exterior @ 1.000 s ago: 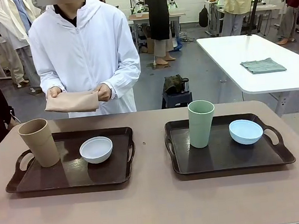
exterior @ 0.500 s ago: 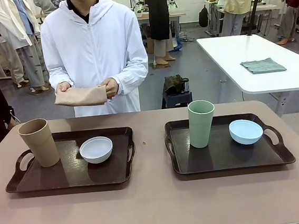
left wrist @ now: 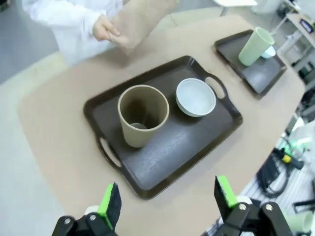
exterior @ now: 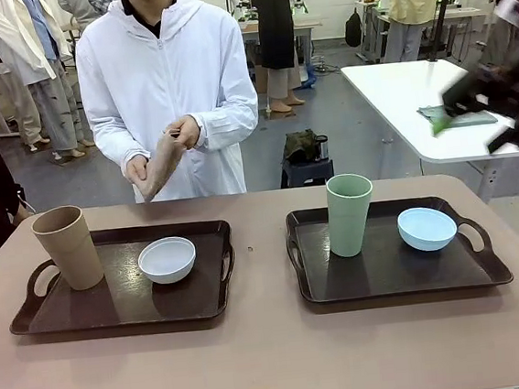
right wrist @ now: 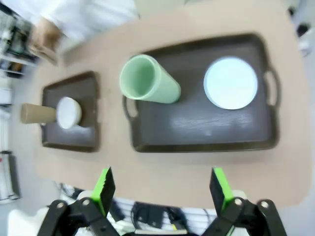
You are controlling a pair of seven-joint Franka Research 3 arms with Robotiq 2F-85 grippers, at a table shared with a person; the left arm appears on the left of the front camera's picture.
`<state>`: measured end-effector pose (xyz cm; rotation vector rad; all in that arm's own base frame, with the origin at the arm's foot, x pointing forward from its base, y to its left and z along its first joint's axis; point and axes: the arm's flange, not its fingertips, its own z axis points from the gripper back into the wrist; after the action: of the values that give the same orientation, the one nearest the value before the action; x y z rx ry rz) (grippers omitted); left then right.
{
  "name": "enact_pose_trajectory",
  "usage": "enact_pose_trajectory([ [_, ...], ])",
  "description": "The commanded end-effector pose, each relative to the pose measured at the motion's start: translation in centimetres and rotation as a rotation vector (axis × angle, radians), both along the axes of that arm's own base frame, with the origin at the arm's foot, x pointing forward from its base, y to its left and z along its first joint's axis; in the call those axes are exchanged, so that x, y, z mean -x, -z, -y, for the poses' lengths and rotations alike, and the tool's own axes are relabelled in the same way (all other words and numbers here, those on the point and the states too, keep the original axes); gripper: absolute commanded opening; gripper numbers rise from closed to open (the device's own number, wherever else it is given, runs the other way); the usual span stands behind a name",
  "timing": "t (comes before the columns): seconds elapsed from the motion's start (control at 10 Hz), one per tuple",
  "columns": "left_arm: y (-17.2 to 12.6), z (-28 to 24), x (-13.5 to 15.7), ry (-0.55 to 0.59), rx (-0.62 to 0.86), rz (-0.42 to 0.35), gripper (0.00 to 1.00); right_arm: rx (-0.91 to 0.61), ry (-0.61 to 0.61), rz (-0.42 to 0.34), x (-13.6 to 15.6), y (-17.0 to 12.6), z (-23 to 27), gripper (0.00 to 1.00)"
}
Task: Set up a tray with a mat and arrange the tableware.
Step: Pick up the Picnic Bowl and Reusable plastic cup from the Handle tray in front of the human's position and hold them in the air.
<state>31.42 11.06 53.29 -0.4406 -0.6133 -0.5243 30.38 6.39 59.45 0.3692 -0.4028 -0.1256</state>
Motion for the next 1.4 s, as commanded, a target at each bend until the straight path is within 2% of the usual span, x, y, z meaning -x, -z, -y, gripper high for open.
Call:
enact_pose_trajectory([
  [0.0, 1.2, -1.1, -3.2, 0.1, -0.009, 0.046, 1.0, 0.044, 0.054, -0.054, -1.6, -2.5, -5.6, 1.0],
  [0.3, 1.7, -0.9, -7.2, 0.203, -0.065, 0.094, 1.0, 0.049, 0.069, -0.127, -5.4, -2.6, -17.0, 1.0],
  [0.5, 2.5, -0.4, -8.2, 0.266, -0.058, 0.063, 1.0, 0.046, 0.16, -0.122, -8.9, -0.9, -21.6, 1.0],
  [0.6, 2.9, -0.6, -8.7, 0.301, -0.053, 0.009, 1.0, 0.057, 0.23, -0.122, -11.1, 0.3, -23.6, 1.0],
  [0.8, 3.9, -1.1, -8.7, 0.353, -0.005, -0.023, 1.0, 0.078, 0.279, -0.1, -13.8, 2.4, -25.0, 1.0],
  [0.9, 4.3, -1.3, -8.4, 0.353, 0.02, -0.031, 1.0, 0.09, 0.226, -0.127, -14.1, 3.3, -24.6, 1.0],
  [1.0, 4.0, -1.6, -7.8, 0.348, 0.053, -0.028, 1.0, 0.053, 0.227, -0.114, -12.4, 2.6, -23.6, 1.0],
  [1.1, 4.5, -0.3, -8.2, 0.333, -0.014, -0.041, 1.0, 0.053, 0.227, -0.114, -12.4, 2.6, -23.6, 1.0],
  [1.3, 4.5, -0.3, -8.2, 0.333, -0.014, -0.041, 1.0, 0.053, 0.227, -0.114, -12.4, 2.6, -23.6, 1.0],
])
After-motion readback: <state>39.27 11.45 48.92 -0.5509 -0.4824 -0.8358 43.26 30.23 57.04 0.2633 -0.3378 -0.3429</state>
